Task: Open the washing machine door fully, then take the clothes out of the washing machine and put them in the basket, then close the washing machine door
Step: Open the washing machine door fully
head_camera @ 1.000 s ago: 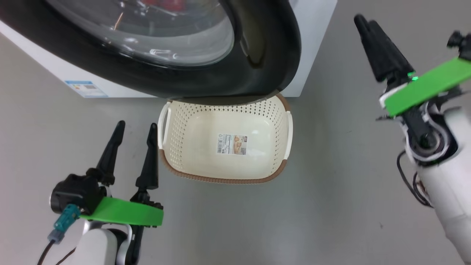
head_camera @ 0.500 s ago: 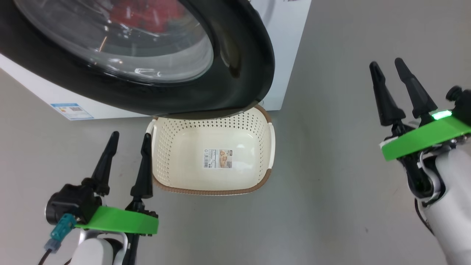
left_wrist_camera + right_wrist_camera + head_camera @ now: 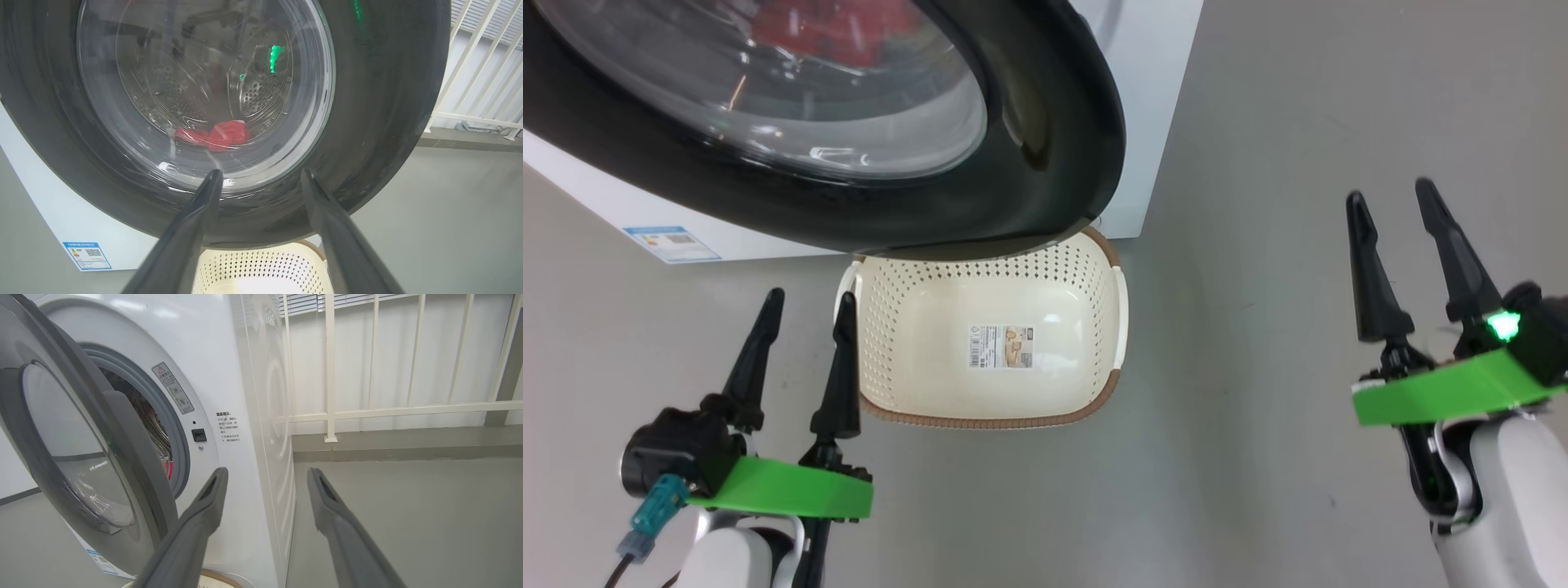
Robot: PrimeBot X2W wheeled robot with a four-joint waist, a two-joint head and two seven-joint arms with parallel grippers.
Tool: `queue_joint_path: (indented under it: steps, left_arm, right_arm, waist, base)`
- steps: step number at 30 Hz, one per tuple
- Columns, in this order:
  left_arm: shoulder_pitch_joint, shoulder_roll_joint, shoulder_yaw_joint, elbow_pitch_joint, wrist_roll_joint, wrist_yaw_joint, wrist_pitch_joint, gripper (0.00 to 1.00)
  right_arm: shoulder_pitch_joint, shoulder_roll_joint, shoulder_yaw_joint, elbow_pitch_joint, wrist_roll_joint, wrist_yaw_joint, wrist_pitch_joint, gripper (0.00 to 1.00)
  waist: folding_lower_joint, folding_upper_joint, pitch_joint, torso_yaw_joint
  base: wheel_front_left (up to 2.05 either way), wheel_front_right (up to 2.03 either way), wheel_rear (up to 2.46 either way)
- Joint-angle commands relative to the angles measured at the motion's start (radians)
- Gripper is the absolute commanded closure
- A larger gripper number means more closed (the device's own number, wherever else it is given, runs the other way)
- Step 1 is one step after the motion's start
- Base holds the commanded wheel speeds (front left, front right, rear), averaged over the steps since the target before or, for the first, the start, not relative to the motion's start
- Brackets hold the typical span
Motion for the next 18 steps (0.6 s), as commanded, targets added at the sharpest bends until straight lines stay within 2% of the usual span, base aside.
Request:
queue_joint_path:
  steps: [1,5,18]
  left_arm:
    - [0.008,0.019,0.032,-0.030,0.008,-0.007,-0.008,0.00]
    - [0.006,0.019,0.032,-0.033,0.007,-0.006,-0.008,0.00]
    - [-0.001,0.019,0.040,-0.031,0.006,-0.008,-0.008,0.00]
  right_arm:
    - [0.027,0.007,0.005,-0.039,-0.012,0.005,-0.006,0.00]
    - [0.072,0.027,-0.019,-0.064,-0.031,0.005,-0.006,0.00]
    - [0.115,0.044,-0.009,-0.073,-0.043,0.005,-0.006,0.00]
  waist:
    - [0.0000,0.0000,0.003,0.002]
    - [0.0000,0.0000,0.010,0.006]
    - [0.0000,0.0000,0.023,0.003]
  base:
    - [0.00,0.00,0.00]
    - [0.00,0.00,0.00]
    - [0.00,0.00,0.00]
